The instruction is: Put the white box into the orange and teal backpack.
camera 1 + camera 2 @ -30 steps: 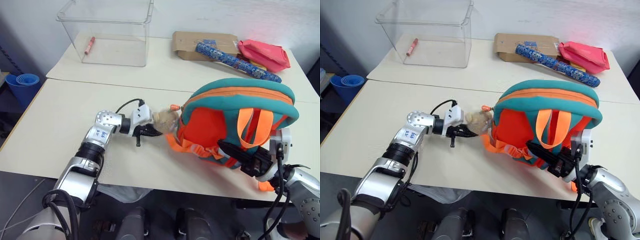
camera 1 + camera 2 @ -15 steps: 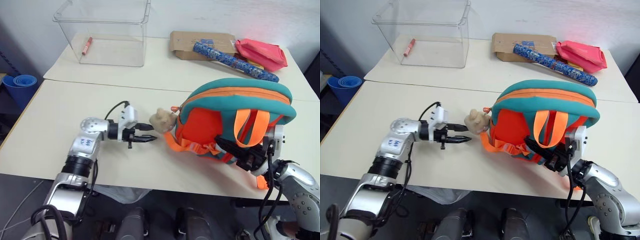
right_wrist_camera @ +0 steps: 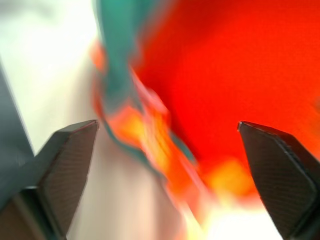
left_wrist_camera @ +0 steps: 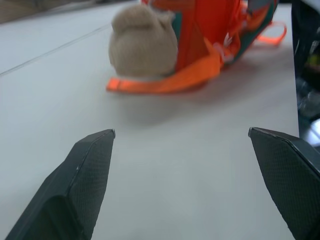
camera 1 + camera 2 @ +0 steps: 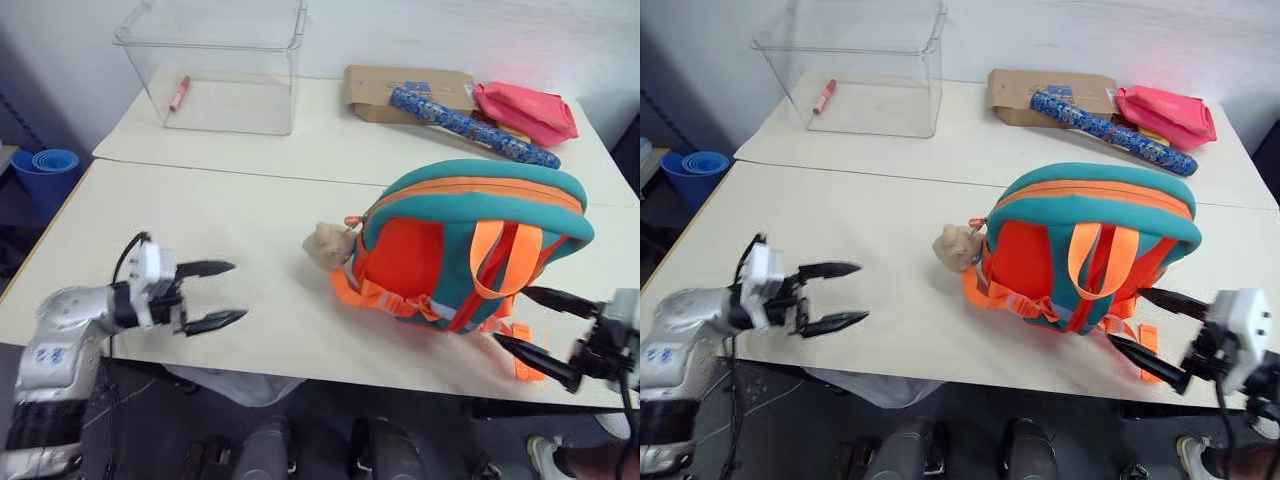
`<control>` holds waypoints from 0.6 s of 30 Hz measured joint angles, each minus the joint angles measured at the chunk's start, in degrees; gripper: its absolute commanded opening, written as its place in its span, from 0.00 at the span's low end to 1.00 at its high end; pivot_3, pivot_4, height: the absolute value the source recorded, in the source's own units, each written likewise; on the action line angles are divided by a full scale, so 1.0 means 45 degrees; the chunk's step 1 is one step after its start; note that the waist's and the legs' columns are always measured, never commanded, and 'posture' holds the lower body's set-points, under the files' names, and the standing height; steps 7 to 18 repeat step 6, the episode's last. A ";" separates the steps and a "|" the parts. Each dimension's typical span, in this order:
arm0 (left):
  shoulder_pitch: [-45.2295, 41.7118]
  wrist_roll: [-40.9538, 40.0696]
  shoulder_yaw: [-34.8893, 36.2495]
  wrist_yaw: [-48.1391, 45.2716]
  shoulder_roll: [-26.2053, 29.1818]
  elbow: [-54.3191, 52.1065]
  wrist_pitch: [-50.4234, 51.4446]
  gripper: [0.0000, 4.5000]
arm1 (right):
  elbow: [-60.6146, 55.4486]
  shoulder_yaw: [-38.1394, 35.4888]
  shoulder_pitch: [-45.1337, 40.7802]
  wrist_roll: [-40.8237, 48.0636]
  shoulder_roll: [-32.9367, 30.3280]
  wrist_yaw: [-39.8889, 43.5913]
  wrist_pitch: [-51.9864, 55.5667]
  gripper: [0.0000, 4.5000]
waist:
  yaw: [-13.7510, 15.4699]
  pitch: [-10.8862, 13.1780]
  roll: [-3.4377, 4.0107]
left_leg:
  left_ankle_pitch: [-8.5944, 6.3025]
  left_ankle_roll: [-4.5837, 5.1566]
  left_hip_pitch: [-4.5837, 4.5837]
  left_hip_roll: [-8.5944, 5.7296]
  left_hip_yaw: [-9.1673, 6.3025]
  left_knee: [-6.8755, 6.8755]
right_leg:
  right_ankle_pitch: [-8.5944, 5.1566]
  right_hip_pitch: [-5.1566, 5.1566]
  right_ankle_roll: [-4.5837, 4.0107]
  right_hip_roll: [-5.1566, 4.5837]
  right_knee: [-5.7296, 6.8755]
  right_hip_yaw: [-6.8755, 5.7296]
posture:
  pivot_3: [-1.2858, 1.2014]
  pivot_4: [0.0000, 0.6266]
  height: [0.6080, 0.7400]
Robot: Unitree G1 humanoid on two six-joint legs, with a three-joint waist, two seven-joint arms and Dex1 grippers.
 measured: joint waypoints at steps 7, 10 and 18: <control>0.0994 0.0316 0.0107 0.0583 0.0089 -0.0853 -0.0526 1.00 | 0.3789 -0.0037 -0.1100 -0.1972 -0.0555 0.1051 -0.3713 1.00 | 0.0016 0.0006 0.0043 | -0.0052 -0.0074 0.0088 0.0023 0.0032 -0.0034 | -0.0017 0.0054 -0.0025 0.0001 -0.0012 0.0032 | 0.52 0.24 1.00; 0.0994 0.0316 0.0107 0.0583 0.0089 -0.0853 -0.0526 1.00 | 0.3789 -0.0037 -0.1100 -0.1972 -0.0555 0.1051 -0.3713 1.00 | 0.0016 0.0006 0.0043 | -0.0052 -0.0074 0.0088 0.0023 0.0032 -0.0034 | -0.0017 0.0054 -0.0025 0.0001 -0.0012 0.0032 | 0.52 0.24 1.00; 0.0994 0.0316 0.0107 0.0583 0.0089 -0.0853 -0.0526 1.00 | 0.3789 -0.0037 -0.1100 -0.1972 -0.0555 0.1051 -0.3713 1.00 | 0.0016 0.0006 0.0043 | -0.0052 -0.0074 0.0088 0.0023 0.0032 -0.0034 | -0.0017 0.0054 -0.0025 0.0001 -0.0012 0.0032 | 0.52 0.24 1.00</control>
